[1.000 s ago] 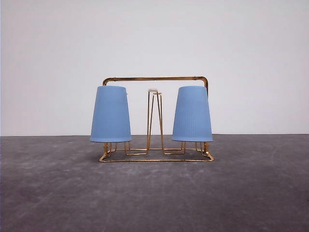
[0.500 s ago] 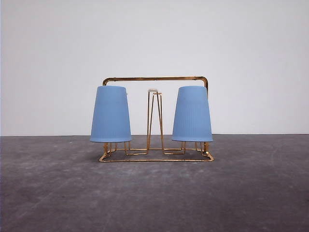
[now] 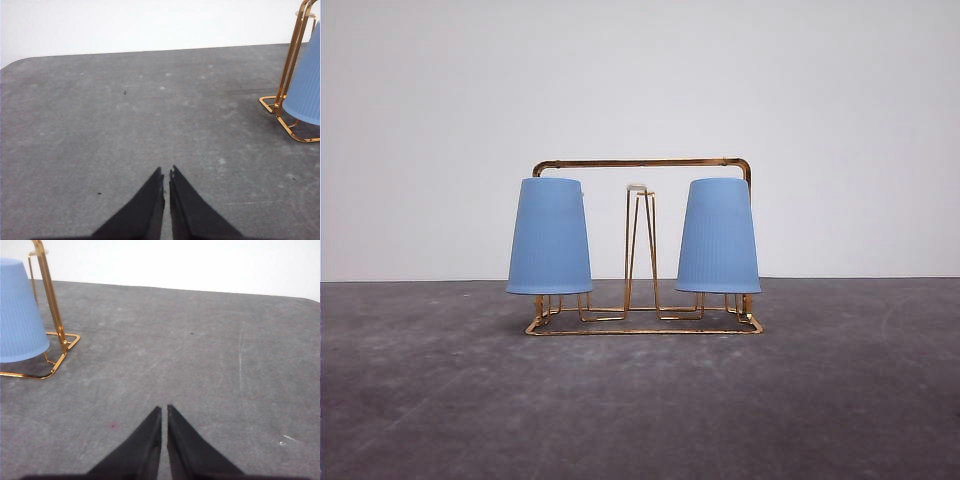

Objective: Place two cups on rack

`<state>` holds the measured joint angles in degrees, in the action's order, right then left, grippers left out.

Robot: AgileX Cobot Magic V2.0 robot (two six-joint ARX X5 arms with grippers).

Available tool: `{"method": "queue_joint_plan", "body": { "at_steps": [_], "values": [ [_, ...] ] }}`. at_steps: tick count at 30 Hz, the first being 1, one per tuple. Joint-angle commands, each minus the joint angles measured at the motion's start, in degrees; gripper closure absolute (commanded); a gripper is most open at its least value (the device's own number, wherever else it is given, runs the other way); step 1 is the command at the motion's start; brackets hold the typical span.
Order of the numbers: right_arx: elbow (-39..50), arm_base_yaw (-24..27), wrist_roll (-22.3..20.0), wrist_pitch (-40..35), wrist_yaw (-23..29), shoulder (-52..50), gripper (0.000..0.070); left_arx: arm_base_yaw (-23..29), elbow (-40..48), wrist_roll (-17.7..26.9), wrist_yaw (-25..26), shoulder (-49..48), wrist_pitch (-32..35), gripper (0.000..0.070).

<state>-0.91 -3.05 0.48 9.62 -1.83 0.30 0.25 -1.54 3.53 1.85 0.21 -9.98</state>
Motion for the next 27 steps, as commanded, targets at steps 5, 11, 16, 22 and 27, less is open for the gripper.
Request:
{"method": "queue_joint_plan", "body": {
  "at_steps": [5,11,16,22,27],
  "values": [
    [0.2,-0.2,1.0,-0.6,0.0,-0.1,0.0681,0.0,0.8,-0.1,0.1,0.0,0.8,0.0700],
    [0.2,-0.2,1.0,-0.6,0.0,-0.1,0.0681,0.0,0.8,-0.1,0.1,0.0,0.8,0.0700],
    [0.2,-0.2,1.0,-0.6,0.0,-0.1,0.0681,0.0,0.8,-0.1,0.1,0.0,0.8,0.0700],
    [0.2,-0.2,1.0,-0.6,0.0,-0.1,0.0681,0.0,0.8,-0.1,0.1,0.0,0.8,0.0700],
    [0.2,-0.2,1.0,-0.6,0.0,-0.1,0.0681,0.0,0.8,-0.1,0.1,0.0,0.8,0.0700]
  ]
}}
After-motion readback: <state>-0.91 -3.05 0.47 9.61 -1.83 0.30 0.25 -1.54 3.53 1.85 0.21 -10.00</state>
